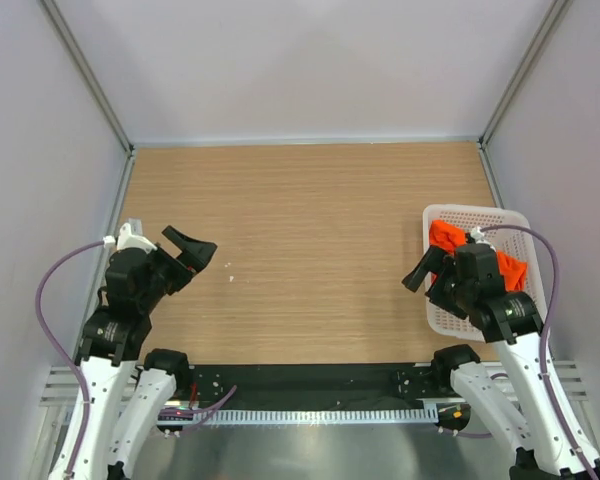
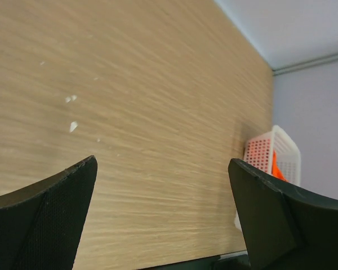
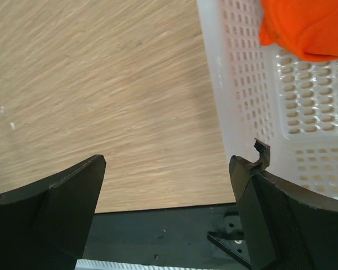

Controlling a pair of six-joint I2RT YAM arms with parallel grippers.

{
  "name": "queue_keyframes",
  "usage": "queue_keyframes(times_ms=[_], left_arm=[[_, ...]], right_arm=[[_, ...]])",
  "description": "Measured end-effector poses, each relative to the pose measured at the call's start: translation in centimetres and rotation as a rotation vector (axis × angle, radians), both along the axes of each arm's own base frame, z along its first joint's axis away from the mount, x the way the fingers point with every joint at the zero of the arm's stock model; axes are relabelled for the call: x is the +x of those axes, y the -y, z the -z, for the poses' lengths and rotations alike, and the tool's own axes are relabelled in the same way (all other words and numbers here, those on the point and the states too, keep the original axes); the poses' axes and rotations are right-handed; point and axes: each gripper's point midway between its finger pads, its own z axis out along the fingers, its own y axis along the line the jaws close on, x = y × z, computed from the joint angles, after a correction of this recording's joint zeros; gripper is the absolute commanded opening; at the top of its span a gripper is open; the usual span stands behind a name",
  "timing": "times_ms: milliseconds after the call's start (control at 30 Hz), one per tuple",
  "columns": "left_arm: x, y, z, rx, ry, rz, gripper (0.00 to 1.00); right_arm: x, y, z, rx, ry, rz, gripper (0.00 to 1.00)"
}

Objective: Fold and stack the t-shirts
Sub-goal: Grab the tshirt from the pile

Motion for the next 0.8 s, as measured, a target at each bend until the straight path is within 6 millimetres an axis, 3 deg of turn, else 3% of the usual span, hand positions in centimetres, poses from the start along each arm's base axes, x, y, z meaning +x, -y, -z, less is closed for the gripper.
queue_keyframes(times_ms=[167,300,433,567,700,800], left_arm=[[-0.5,-1.5,2.2,0.032,-0.181,-0.092,1.0],[-0.9,-0.5,1.4,0.077,-0.213,0.008,1.0],[-1.1,-0.1,0.9,0.104,-0.229,0.055,1.0],[-1.6,0.7,1.1,0.123,-0.233,0.122,1.0],[-2.1,1.9,0.6,0.185,-0.214,0.229,0.87],[-1.9,3.1,-1.1,0.251,-0.171,0.317,0.87]], right_arm=[[0.6,1.9,-2.4,-0.111,-0.042,0.047,1.0],[1.9,4.5,-5.9,-0.209,-0.009,0.181,0.95],[3.1,6.8,-7.4,-0.331,-0.055,0.277,0.93],[5.2,8.5,-5.8,-0.39,-0.174,0.34,0.86],[5.8,11.6,-1.4,-0.386,-0.338,0.436,0.84],[6.5,12.2,1.4,-0.375,-0.426,0.433,0.78]])
